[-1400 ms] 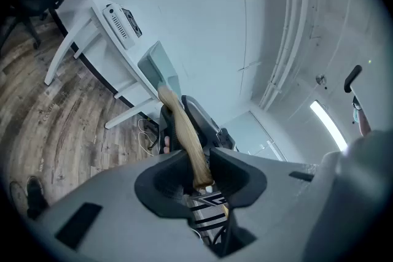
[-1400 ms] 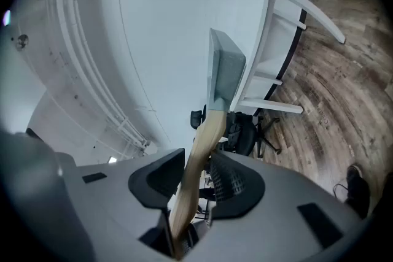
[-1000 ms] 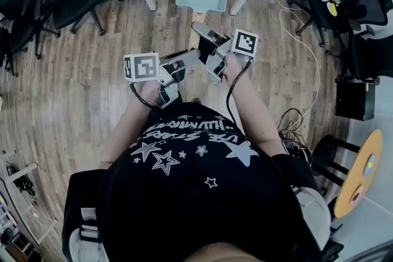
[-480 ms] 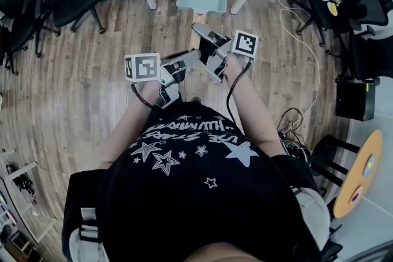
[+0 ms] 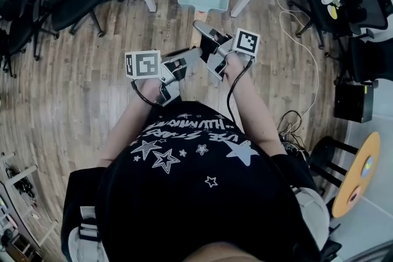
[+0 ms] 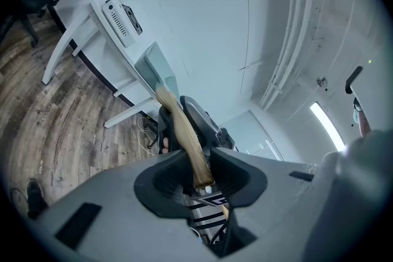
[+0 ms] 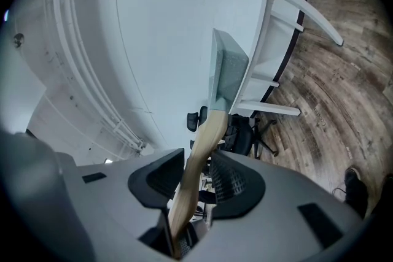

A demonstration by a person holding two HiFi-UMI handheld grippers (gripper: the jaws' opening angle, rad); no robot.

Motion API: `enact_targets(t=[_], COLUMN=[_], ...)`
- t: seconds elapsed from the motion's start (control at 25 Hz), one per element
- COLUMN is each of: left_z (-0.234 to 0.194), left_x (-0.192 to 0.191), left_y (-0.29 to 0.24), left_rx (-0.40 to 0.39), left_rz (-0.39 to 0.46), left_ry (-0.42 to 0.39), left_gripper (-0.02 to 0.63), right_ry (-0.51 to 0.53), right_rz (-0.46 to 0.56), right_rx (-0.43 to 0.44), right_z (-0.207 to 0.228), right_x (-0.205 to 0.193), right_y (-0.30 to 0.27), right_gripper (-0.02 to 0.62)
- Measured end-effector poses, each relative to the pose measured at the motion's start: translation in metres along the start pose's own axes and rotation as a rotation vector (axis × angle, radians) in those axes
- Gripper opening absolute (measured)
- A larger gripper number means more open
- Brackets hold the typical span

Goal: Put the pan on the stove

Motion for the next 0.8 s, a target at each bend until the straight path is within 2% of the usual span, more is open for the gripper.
enact_targets(t=[0.16, 0.4, 0.8], left_z=[-0.005, -0.017, -0.028], left_x=[0.028, 0.098, 0.131], left_y=[0.001, 0.009, 0.013], left_rx=[-0.018, -0.041, -0.059], left_rz=[-0.007, -0.027, -0.061], left_ry=[-0.004, -0.002, -0.039], left_gripper=[0.118, 0.118, 0.119], right_ry=[0.017, 0.017, 0.044], right_rz=[0.006, 0.027, 0.070], right_rx=[-0.005, -0.020, -0.010], right_z=[0.001, 0.007, 0.011], right_x=[0.016, 0.050, 0.065], right_y=[-0.023, -0.083, -0.112], right_gripper=[0.133, 0.133, 0.132])
Point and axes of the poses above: the fingertips, and each gripper's own axes: y backward along the fingers, z to its right, x out of its top, the point moved 4 cm from there along y, backward along the fingers, and after that the axes turned 10 degrees about y, right-handed, at the moved point
